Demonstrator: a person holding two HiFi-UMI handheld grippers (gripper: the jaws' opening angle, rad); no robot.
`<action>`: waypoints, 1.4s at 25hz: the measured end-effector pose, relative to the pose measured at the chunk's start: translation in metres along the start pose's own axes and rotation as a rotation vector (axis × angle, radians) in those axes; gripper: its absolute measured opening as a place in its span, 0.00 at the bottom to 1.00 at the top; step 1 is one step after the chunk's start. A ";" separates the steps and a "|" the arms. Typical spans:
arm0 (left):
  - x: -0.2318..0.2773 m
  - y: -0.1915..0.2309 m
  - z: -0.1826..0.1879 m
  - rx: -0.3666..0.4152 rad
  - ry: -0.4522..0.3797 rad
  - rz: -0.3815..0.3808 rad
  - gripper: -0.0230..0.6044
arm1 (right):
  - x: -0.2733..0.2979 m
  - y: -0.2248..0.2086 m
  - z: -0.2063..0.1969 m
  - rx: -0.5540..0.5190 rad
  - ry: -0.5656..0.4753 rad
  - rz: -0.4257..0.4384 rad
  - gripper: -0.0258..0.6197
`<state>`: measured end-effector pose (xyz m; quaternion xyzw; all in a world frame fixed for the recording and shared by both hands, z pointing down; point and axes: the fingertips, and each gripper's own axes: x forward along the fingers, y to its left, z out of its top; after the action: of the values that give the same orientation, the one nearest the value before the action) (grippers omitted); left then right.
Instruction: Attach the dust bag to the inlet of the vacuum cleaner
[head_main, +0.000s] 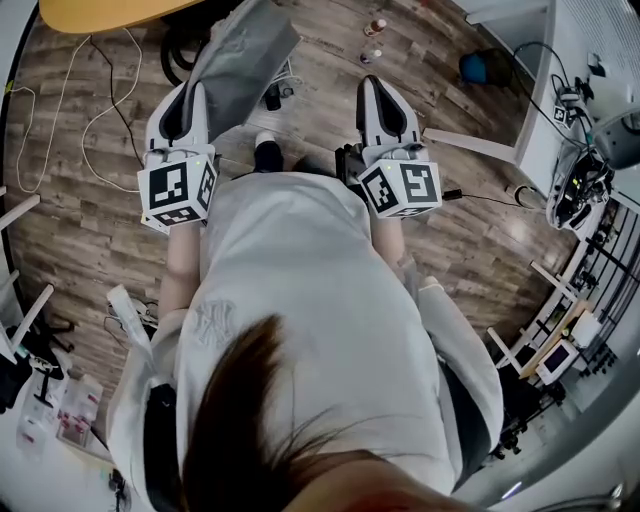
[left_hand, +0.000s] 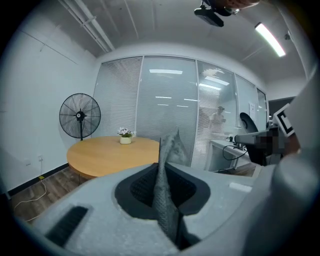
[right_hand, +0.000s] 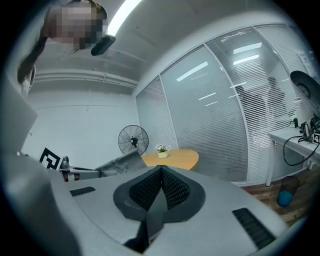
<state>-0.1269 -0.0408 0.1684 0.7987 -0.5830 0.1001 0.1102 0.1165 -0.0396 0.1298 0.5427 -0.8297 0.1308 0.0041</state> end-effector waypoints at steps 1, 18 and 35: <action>0.001 0.004 0.000 0.003 0.001 0.000 0.10 | 0.003 0.001 0.000 0.001 0.001 -0.001 0.04; 0.000 0.023 -0.005 0.011 0.008 0.032 0.10 | 0.026 0.001 0.005 0.002 0.000 0.025 0.04; 0.001 0.018 0.012 0.016 -0.015 0.108 0.10 | 0.053 -0.015 0.029 -0.037 -0.004 0.106 0.04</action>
<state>-0.1429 -0.0507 0.1584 0.7677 -0.6252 0.1048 0.0937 0.1123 -0.0993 0.1126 0.4979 -0.8596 0.1144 0.0055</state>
